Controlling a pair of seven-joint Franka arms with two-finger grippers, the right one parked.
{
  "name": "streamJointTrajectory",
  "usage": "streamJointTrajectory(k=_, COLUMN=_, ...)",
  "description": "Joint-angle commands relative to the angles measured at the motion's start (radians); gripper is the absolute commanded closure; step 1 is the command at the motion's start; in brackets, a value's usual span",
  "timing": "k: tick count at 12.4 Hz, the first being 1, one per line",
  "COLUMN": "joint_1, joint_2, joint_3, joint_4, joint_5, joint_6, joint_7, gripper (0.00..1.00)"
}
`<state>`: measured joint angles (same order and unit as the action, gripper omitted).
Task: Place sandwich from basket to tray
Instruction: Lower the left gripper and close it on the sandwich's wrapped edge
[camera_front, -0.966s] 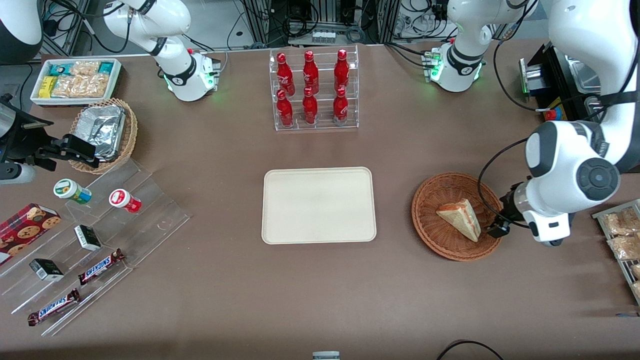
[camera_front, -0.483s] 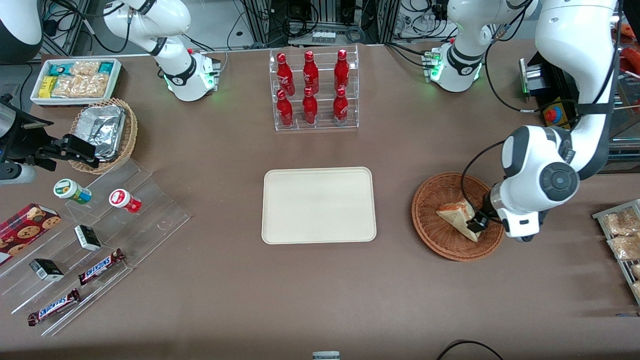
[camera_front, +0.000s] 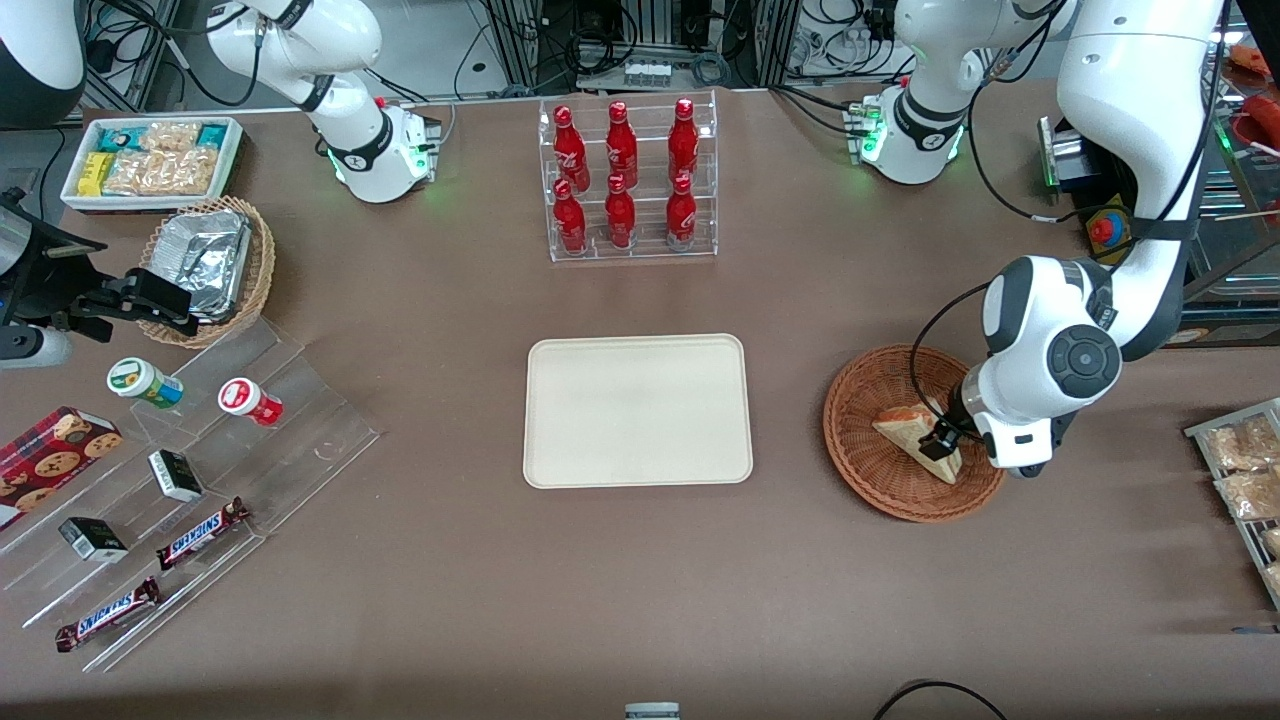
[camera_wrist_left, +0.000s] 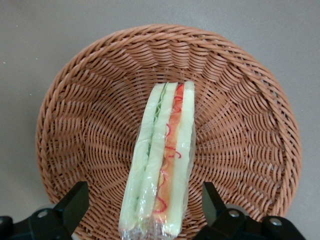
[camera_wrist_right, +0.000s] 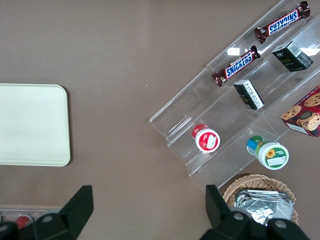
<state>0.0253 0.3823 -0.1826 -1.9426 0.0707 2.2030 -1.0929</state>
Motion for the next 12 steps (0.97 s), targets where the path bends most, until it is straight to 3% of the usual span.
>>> streamJointTrajectory(k=1, joint_1=-0.047, joint_2=0.013, joint_3=0.003, joint_4=-0.01, joint_5=0.018, joint_6=0.026, joint_7=-0.03, gripper=0.0)
streamJointTrajectory(k=3, joint_1=-0.05, joint_2=0.021, joint_3=0.003, joint_4=-0.012, joint_5=0.02, joint_6=0.034, joint_7=-0.038, gripper=0.01)
streamJointTrajectory(k=4, joint_1=-0.05, joint_2=0.023, joint_3=0.003, joint_4=-0.01, joint_5=0.02, joint_6=0.034, joint_7=-0.039, gripper=0.07)
streamJointTrajectory(k=5, joint_1=-0.048, joint_2=0.023, joint_3=0.006, joint_4=-0.012, joint_5=0.02, joint_6=0.032, joint_7=-0.039, gripper=0.22)
streamJointTrajectory(k=7, joint_1=-0.045, joint_2=0.021, joint_3=0.009, joint_4=-0.007, joint_5=0.02, joint_6=0.031, joint_7=-0.038, gripper=0.78)
streamJointTrajectory(k=8, joint_1=-0.045, joint_2=0.023, joint_3=0.011, joint_4=-0.004, joint_5=0.021, joint_6=0.029, joint_7=-0.035, gripper=1.0)
streamJointTrajectory(k=12, joint_1=-0.044, joint_2=0.02, joint_3=0.011, joint_4=0.019, joint_5=0.021, joint_6=0.006, joint_7=-0.024, gripper=1.0)
